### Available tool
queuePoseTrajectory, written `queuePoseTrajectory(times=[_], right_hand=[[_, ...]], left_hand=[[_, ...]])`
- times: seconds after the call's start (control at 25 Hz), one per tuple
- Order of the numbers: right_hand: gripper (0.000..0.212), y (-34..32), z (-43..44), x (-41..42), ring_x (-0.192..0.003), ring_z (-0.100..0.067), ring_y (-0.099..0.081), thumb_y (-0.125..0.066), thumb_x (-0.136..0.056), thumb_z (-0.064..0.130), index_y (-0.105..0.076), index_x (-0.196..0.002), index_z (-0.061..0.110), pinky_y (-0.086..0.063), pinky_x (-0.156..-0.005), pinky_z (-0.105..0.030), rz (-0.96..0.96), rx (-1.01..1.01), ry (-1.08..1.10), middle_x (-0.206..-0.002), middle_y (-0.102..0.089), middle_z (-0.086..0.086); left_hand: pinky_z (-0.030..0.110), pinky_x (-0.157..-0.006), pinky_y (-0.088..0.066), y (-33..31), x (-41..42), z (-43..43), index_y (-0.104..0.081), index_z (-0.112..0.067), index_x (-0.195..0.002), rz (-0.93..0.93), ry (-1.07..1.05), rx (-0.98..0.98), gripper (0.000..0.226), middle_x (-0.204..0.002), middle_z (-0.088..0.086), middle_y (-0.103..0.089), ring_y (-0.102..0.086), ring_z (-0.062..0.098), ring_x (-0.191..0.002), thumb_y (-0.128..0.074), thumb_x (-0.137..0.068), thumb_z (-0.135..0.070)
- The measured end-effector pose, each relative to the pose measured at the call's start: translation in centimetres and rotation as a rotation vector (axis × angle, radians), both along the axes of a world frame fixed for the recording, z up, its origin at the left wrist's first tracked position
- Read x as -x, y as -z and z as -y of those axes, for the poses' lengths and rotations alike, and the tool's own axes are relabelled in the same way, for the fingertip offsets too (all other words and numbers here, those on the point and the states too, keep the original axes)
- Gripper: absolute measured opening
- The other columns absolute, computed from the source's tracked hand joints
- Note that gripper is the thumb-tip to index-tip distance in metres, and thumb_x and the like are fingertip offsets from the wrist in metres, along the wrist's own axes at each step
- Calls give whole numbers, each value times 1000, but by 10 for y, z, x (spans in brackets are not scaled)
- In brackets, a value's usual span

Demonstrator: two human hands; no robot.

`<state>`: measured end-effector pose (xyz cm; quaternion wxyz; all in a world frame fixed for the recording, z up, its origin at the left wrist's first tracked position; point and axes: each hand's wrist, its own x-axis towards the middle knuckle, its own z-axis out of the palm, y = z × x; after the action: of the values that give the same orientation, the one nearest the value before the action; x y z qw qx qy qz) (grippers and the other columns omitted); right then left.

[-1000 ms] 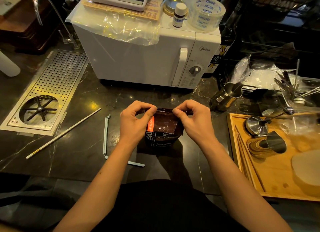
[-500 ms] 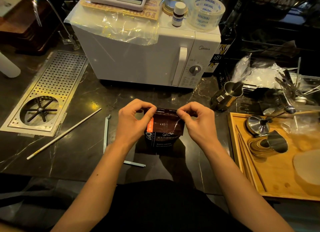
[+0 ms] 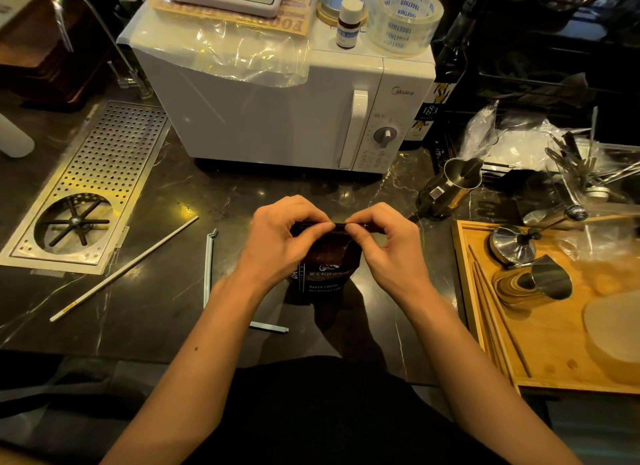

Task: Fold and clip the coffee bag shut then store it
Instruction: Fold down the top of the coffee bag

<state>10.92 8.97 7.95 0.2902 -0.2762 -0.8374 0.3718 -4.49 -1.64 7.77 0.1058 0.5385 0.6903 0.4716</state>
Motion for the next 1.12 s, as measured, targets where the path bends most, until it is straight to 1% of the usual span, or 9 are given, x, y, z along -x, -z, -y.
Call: queuePoseTrajectory(times=[0.16, 0.28, 0.32, 0.44, 0.6, 0.72, 0.84, 1.0, 1.12], right_hand=[[4, 2, -1, -2, -80, -10, -59, -68, -86, 5, -70, -84, 7, -49, -73, -25, 1, -20, 42, -82, -66, 0], [4, 3, -2, 0, -81, -11, -60, -68, -85, 6, -70, -84, 9, -49, -73, -29, 21, -26, 43, -82, -66, 1], [4, 3, -2, 0, -81, -12, -61, -68, -85, 6, -70, -84, 9, -49, -73, -31, 22, -29, 37, -82, -66, 1], [5, 4, -5, 0, -80, -14, -61, -69, -84, 5, -70, -83, 9, -49, -72, -32, 4, -34, 40, -81, -66, 0], [5, 5, -6, 0, -80, -12, -60, -69, -85, 6, -70, -83, 11, -49, -73, -33, 24, -25, 39, -82, -66, 1], [8, 0, -9, 1, -87, -13, -60, -66, -87, 10, -71, -91, 14, -51, -78, -37, 50, -76, 33, -88, -67, 3], [15, -14, -4, 13, -96, -13, -61, -64, -90, 19, -71, -102, 20, -51, -84, -37, 125, -146, -47, -98, -68, 5], [8, -21, 5, 35, -89, -14, -62, -63, -90, 25, -70, -92, 23, -53, -74, -43, 204, -185, -92, -91, -67, 7], [6, -16, 7, 37, -85, -16, -60, -60, -90, 22, -66, -88, 21, -51, -69, -41, 248, -272, -63, -87, -64, 7]], left_hand=[[19, -75, -46, 3, 9, 8, -76, -18, -85, 66, -36, 52, 4, -82, -13, -68, -63, 8, -82, -77, -81, -19], [11, -75, -40, 5, 15, 15, -75, -19, -82, 100, -86, 44, 5, -80, -13, -68, -62, 5, -80, -77, -81, -14], [12, -75, -41, 6, 14, 16, -74, -20, -82, 112, -96, 43, 7, -80, -13, -68, -62, 6, -80, -77, -81, -14], [24, -75, -49, 10, 13, 17, -75, -24, -85, 204, -140, 31, 8, -84, -13, -71, -66, 11, -83, -77, -81, -17], [34, -75, -53, 14, 16, 19, -74, -23, -86, 268, -167, 7, 10, -84, -11, -71, -66, 13, -83, -76, -82, -14], [34, -75, -53, 12, 14, 16, -75, -20, -85, 243, -157, 7, 8, -83, -11, -69, -64, 13, -83, -76, -82, -13], [36, -74, -52, 11, 14, 14, -76, -17, -85, 217, -154, -8, 6, -83, -7, -70, -64, 13, -82, -77, -81, -12], [33, -74, -51, 14, 14, 17, -76, -17, -87, 208, -158, -18, 6, -82, -7, -69, -64, 12, -82, -76, -81, -14], [30, -73, -50, 14, 13, 18, -76, -15, -87, 189, -156, -13, 5, -81, -6, -69, -63, 10, -81, -76, -81, -14]])
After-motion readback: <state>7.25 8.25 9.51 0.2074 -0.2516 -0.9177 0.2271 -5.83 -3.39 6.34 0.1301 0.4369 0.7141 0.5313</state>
